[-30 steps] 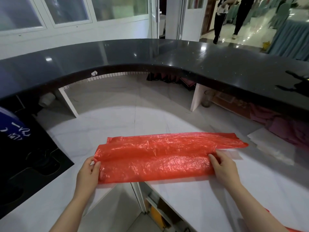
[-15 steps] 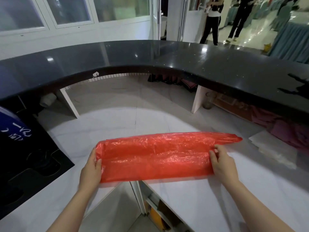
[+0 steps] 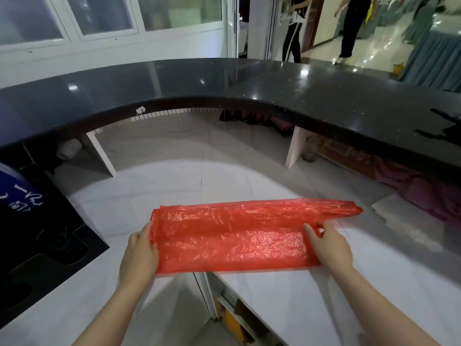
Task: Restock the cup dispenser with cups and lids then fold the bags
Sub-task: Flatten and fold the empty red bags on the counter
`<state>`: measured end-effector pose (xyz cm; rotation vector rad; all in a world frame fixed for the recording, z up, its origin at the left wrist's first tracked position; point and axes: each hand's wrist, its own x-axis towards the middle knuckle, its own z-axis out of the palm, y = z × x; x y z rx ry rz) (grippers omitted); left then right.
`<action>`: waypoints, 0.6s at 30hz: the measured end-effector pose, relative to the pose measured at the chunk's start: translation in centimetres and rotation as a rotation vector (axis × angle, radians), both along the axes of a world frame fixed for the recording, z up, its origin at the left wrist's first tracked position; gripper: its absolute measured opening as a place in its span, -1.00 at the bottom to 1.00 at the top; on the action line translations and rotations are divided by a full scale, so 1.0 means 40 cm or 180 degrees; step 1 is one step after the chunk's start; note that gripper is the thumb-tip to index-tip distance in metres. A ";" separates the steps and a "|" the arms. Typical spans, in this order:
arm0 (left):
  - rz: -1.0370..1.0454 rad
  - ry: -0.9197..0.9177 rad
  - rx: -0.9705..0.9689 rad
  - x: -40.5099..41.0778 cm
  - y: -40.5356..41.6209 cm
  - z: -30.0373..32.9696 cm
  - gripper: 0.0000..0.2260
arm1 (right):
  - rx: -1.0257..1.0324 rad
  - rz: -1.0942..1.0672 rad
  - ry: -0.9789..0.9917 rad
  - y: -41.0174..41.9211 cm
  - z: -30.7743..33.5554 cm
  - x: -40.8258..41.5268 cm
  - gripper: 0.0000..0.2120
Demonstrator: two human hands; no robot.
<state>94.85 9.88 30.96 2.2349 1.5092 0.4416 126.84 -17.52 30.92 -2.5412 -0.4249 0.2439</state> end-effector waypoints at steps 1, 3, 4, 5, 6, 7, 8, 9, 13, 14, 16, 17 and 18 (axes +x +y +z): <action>-0.0086 0.0119 0.0166 0.009 -0.003 0.005 -0.44 | -0.0024 0.0026 -0.0004 0.001 0.000 0.001 -0.54; -0.0350 0.0195 0.0349 0.041 -0.007 0.017 -0.42 | -0.0070 0.0109 -0.0044 0.003 0.001 0.002 -0.62; -0.0519 0.0210 0.0344 0.062 -0.009 0.023 -0.43 | -0.0075 0.0135 -0.0039 0.003 0.002 0.004 -0.64; -0.0674 0.0281 0.0306 0.084 -0.012 0.024 -0.44 | -0.0068 0.0149 -0.0015 0.002 0.003 0.005 -0.64; -0.0791 0.0427 0.0253 0.103 -0.014 0.019 -0.44 | -0.0050 0.0161 0.0022 0.001 0.005 0.007 -0.63; -0.0866 0.0628 0.0181 0.117 -0.017 0.009 -0.43 | -0.0016 0.0169 0.0066 0.000 0.008 0.010 -0.60; -0.0916 0.0848 0.0093 0.127 -0.018 -0.005 -0.41 | 0.0042 0.0158 0.0128 0.000 0.011 0.013 -0.57; -0.0957 0.1047 0.0015 0.131 -0.019 -0.020 -0.38 | 0.0140 0.0120 0.0230 0.001 0.016 0.018 -0.54; -0.1019 0.1378 0.0023 0.135 -0.016 -0.049 -0.24 | 0.0693 -0.0135 0.0750 0.005 0.050 0.040 -0.40; -0.1025 0.1391 0.0024 0.136 -0.015 -0.049 -0.21 | 0.0839 -0.0217 0.0835 0.009 0.057 0.047 -0.41; -0.1033 0.1403 0.0025 0.135 -0.015 -0.052 -0.19 | 0.1229 -0.0362 0.1047 0.022 0.067 0.059 -0.47; -0.1028 0.1399 0.0033 0.136 -0.015 -0.053 -0.19 | 0.1421 -0.0424 0.1183 0.029 0.073 0.064 -0.50; -0.1021 0.1402 0.0045 0.136 -0.015 -0.054 -0.18 | 0.1583 -0.0503 0.1370 0.038 0.079 0.068 -0.52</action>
